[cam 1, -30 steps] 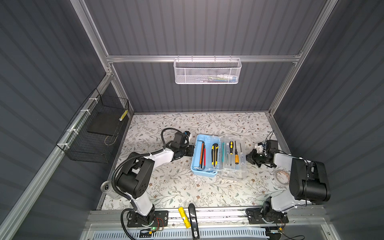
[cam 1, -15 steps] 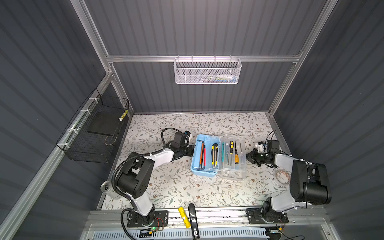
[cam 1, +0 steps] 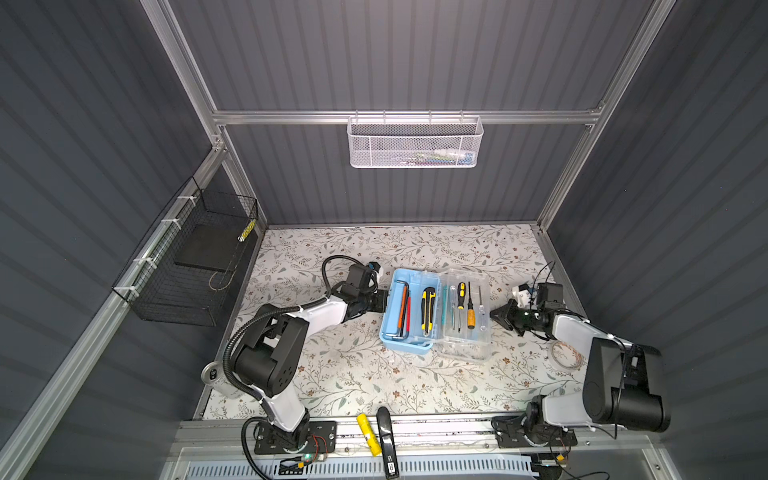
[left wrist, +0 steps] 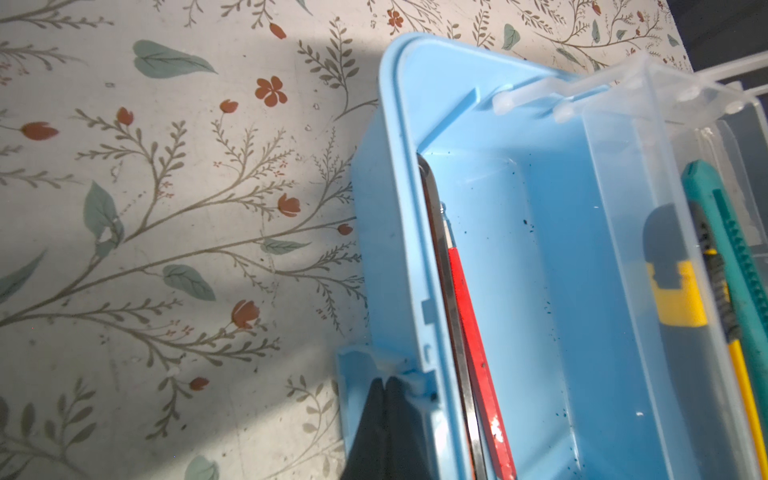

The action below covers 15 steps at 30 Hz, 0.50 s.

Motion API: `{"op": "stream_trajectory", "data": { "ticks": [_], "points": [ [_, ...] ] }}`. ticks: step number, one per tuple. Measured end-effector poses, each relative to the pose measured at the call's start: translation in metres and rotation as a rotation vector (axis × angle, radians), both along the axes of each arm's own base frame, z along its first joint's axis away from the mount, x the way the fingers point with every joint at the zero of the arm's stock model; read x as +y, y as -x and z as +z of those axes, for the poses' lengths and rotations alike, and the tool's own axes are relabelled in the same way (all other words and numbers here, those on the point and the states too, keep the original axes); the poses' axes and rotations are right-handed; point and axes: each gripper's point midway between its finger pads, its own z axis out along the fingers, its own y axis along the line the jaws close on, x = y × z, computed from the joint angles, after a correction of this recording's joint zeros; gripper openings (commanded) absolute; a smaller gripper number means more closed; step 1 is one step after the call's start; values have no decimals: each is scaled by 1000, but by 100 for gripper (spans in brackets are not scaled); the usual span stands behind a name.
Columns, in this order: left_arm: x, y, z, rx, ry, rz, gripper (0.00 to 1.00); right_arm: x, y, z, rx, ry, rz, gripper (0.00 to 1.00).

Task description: Pack the tool kit

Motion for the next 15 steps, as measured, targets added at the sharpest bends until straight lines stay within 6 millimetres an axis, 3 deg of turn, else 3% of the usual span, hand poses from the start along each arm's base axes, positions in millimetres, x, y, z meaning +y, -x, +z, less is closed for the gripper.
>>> {"op": "stream_trajectory", "data": {
  "ticks": [8,15],
  "points": [
    [2,1,3,-12,1,5,0,1,6,7,1,5,1,0],
    [2,1,3,-12,0,5,0,1,13,37,-63,35,15,0]
  ]
}}
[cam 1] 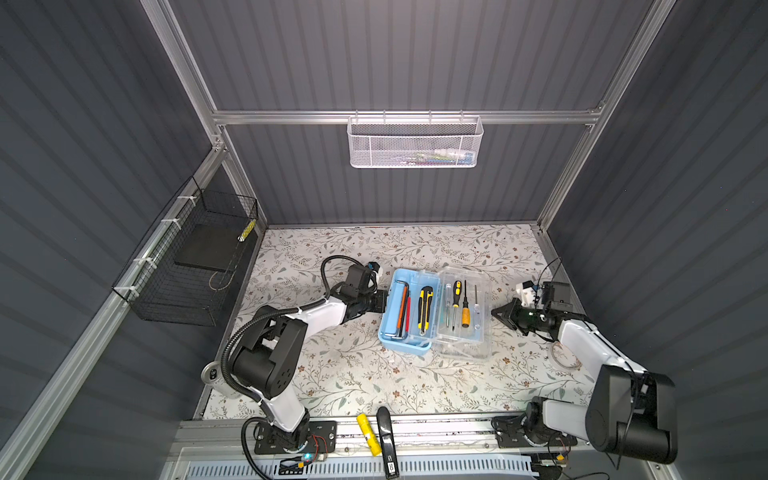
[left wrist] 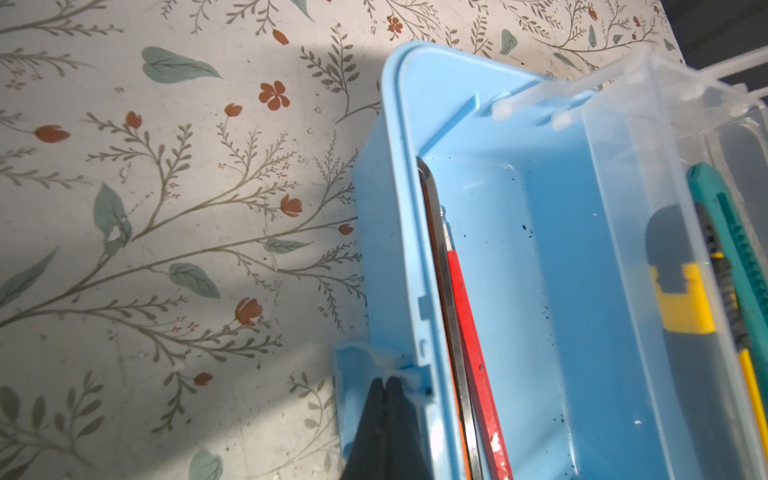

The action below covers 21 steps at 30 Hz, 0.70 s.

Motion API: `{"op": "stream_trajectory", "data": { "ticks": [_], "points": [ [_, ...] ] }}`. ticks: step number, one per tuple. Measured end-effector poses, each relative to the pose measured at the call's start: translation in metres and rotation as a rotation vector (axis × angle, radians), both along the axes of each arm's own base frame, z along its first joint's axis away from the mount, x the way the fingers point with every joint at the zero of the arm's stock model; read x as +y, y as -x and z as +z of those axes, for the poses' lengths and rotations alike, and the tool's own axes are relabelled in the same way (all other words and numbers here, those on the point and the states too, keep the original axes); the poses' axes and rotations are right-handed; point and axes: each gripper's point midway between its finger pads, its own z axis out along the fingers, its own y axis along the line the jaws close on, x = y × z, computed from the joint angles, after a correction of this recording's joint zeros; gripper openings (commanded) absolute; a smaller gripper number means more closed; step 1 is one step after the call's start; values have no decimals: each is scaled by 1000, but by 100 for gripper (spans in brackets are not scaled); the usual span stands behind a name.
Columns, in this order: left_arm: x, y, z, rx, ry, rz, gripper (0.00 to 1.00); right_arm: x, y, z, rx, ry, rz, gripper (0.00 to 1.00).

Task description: Pack the tool kit

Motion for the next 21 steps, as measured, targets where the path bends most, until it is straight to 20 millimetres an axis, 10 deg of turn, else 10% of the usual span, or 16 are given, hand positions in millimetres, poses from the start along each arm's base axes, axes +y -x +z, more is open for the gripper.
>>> {"op": "stream_trajectory", "data": {
  "ticks": [8,21],
  "points": [
    [-4,2,2,-1,13,-15,0,8,1,32,-78,-10,42,0],
    [-4,3,0,2,14,-17,0,-22,4,12,26,120,-97,0]
  ]
}}
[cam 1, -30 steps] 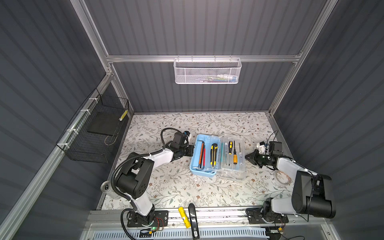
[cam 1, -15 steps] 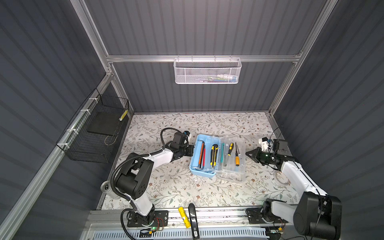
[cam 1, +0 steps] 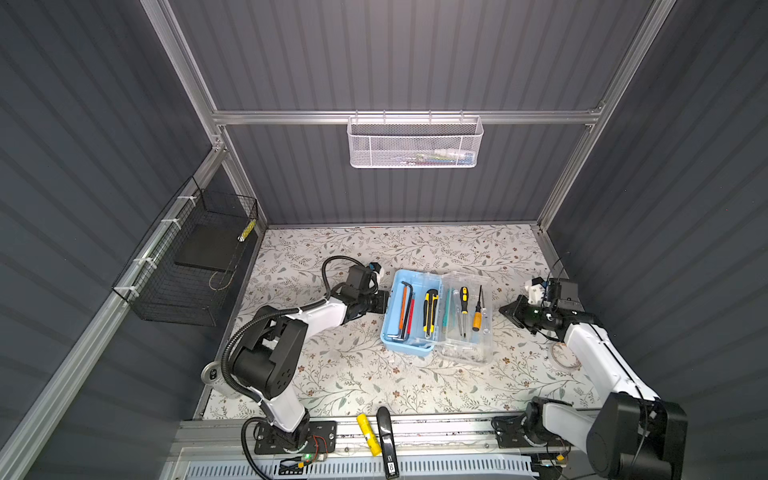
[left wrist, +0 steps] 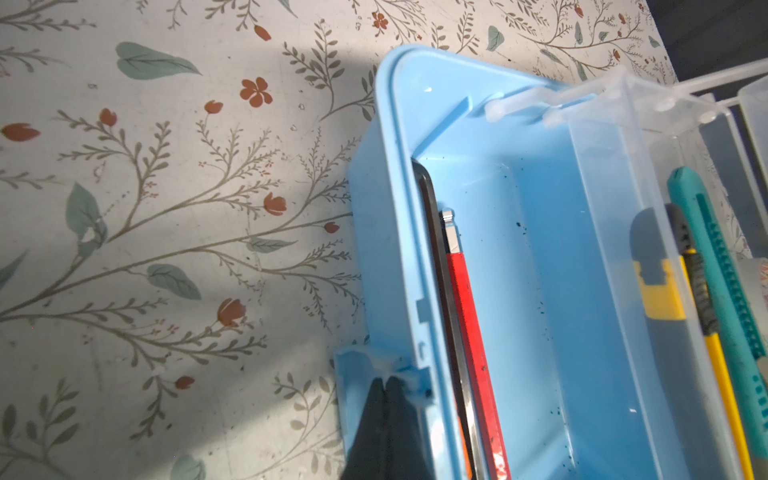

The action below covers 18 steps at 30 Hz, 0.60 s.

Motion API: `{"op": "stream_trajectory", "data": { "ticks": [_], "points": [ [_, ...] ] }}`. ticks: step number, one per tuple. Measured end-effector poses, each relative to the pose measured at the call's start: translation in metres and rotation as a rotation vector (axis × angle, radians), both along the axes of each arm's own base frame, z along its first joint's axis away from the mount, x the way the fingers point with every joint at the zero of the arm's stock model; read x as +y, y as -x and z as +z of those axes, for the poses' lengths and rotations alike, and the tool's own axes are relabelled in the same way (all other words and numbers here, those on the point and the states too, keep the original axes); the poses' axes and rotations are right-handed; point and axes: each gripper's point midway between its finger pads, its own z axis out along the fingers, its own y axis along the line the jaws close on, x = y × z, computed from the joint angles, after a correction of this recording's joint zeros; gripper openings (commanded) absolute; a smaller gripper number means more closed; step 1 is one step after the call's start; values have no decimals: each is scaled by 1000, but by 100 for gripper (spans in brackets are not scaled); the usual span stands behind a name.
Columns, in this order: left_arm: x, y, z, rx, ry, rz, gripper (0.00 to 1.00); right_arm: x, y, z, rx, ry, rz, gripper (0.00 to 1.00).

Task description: Pack the tool kit

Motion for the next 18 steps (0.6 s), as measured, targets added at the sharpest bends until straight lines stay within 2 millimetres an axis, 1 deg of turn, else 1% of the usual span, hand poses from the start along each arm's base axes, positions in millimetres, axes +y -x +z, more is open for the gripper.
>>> {"op": "stream_trajectory", "data": {
  "ticks": [4,9,14,18],
  "points": [
    [1,1,-2,2,-2,0,0,-8,-2,-18,54,5,-34,0],
    [2,4,-6,7,-3,-2,0,-10,-6,-43,112,-7,-51,0],
    [1,7,-8,12,-6,-5,0,-10,-10,-60,147,-22,-48,0],
    [1,7,-7,10,-5,-5,0,-7,-11,-69,167,-39,-36,0]
  ]
}}
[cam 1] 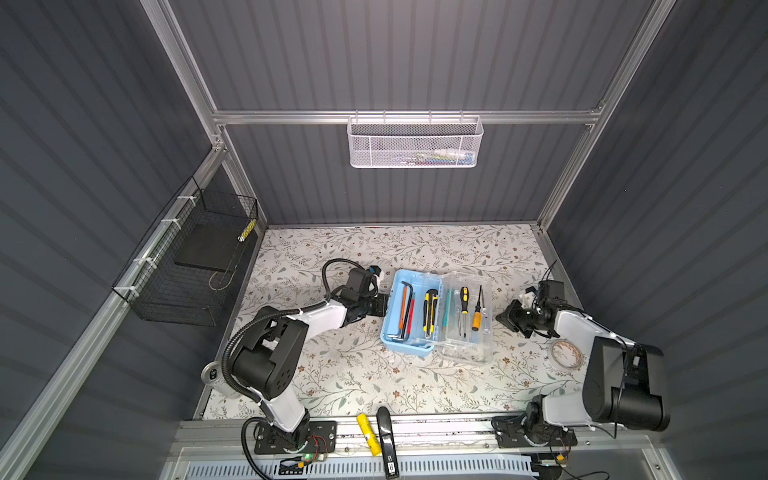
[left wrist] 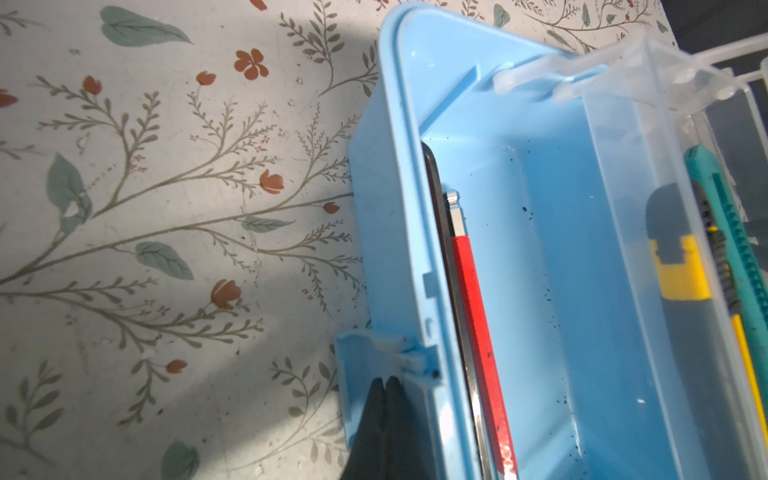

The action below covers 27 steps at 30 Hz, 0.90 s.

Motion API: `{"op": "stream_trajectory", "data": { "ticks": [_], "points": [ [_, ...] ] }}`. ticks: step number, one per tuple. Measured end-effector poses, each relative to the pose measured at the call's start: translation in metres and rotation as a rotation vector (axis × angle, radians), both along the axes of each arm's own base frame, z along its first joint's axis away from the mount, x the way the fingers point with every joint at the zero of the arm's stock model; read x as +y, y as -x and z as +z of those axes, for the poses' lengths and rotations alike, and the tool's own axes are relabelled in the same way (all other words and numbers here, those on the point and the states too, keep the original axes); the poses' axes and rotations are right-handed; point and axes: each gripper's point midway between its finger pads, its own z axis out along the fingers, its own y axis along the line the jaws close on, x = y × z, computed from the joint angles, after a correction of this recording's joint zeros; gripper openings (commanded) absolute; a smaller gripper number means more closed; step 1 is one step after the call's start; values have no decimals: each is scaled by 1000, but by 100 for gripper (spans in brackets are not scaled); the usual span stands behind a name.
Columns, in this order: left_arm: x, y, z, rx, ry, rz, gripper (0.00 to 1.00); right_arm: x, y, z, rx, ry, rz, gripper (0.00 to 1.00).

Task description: Pack the tool kit

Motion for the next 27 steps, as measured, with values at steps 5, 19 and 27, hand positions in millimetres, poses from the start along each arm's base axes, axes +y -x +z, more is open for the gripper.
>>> {"op": "stream_trajectory", "data": {
  "ticks": [5,19,27],
  "points": [
    [0,0,0,0,1,0,0,10,0,-8,15,-27,34,0],
    [-1,0,1,0,6,0,0,22,-4,-8,-10,-77,82,0],
    [-1,0,1,1,8,-3,0,22,-6,3,-54,-66,100,0]
  ]
}}
